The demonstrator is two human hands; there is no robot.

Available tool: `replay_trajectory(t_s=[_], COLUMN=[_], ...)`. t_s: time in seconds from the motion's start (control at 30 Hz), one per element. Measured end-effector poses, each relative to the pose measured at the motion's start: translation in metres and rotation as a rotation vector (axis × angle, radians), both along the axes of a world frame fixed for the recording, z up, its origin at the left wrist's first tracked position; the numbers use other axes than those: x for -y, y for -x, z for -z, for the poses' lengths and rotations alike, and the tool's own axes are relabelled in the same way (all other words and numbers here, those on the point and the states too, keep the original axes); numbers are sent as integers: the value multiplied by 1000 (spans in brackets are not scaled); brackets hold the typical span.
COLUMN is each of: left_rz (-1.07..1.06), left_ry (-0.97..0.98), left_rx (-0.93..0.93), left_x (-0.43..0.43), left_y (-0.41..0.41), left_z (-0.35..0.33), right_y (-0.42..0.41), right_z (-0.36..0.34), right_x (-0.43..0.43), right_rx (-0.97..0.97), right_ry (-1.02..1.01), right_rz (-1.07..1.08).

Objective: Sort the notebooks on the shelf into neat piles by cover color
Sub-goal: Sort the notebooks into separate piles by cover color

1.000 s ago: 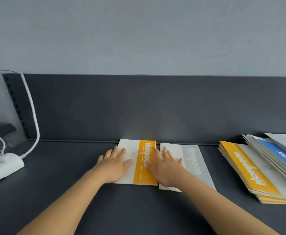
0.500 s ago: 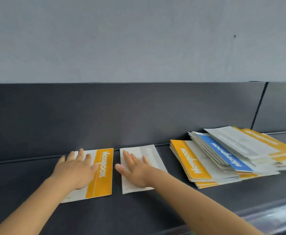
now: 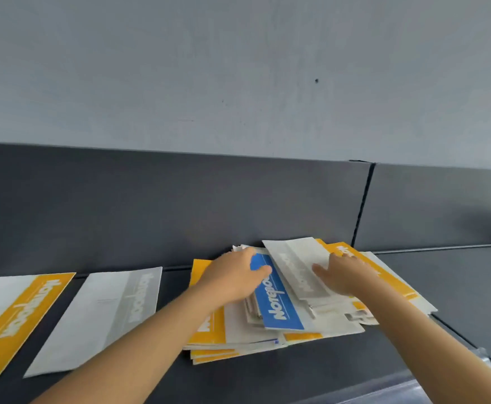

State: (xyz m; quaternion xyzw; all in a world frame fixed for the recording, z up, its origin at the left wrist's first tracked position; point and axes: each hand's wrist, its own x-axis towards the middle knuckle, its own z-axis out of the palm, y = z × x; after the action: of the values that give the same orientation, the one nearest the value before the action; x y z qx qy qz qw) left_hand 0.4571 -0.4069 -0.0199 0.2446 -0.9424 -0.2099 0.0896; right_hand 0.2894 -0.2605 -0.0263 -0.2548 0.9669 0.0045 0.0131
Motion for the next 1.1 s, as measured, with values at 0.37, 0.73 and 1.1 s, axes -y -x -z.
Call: replay_trajectory(t_s=[0.37,0.73,1.1], left_rz=[-77,21,-233], left_ry=[-692,-696,18], left_rx=[-372,-311,-222], left_x=[-33,88,191], left_y=[77,-73,-185], left_z=[9,-37,1], right_y=[9,-111,-193], right_z=[20,-33,17], right_x=[-17,90,208], right_rx=[-7,99,575], right_ry=[44,377,702], right_rz=[-190,-745,-231])
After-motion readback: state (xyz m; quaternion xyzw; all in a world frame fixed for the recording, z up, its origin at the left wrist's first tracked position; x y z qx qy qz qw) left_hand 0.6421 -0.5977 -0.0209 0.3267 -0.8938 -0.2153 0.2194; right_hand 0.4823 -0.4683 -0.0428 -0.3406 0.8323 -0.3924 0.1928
